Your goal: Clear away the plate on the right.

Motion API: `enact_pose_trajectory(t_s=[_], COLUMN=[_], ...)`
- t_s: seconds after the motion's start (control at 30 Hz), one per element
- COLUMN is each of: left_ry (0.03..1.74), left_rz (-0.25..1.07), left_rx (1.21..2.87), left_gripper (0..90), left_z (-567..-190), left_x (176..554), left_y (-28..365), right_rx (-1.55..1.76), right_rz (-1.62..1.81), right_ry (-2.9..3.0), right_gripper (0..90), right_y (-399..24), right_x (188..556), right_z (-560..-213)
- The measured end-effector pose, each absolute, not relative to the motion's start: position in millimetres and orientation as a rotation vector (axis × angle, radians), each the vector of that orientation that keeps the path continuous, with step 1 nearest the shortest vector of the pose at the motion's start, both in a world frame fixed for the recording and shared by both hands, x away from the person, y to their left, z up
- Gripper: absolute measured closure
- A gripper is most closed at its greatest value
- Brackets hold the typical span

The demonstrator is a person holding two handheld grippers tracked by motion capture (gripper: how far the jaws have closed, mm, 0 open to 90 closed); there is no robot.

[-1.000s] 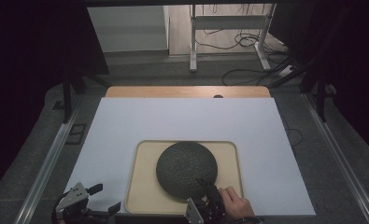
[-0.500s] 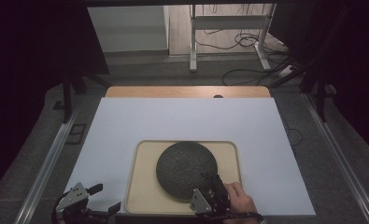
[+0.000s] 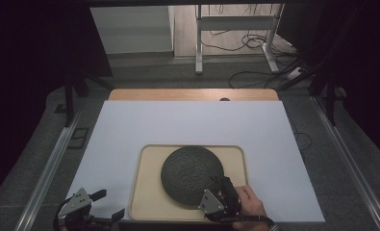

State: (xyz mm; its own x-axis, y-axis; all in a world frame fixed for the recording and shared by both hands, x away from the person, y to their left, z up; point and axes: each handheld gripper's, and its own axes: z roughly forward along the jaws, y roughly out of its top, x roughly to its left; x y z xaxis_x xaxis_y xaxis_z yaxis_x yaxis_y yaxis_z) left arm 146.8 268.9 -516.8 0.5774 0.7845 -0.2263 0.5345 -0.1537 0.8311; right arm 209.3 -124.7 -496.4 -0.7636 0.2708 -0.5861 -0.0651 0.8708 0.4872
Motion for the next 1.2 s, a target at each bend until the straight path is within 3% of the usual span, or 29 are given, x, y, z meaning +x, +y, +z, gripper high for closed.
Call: enact_pose_trajectory(t_s=[1.2], left_ry=[1.072], left_rz=[0.319], left_rx=[1.826], left_gripper=[0.1], left_z=[-516.7], left_x=[146.6], left_y=[268.9], right_rx=[0.327], right_rz=[0.764], right_ry=[2.429], right_gripper=[10.7], right_y=[-145.4], right_x=[224.2], right_z=[-494.6])
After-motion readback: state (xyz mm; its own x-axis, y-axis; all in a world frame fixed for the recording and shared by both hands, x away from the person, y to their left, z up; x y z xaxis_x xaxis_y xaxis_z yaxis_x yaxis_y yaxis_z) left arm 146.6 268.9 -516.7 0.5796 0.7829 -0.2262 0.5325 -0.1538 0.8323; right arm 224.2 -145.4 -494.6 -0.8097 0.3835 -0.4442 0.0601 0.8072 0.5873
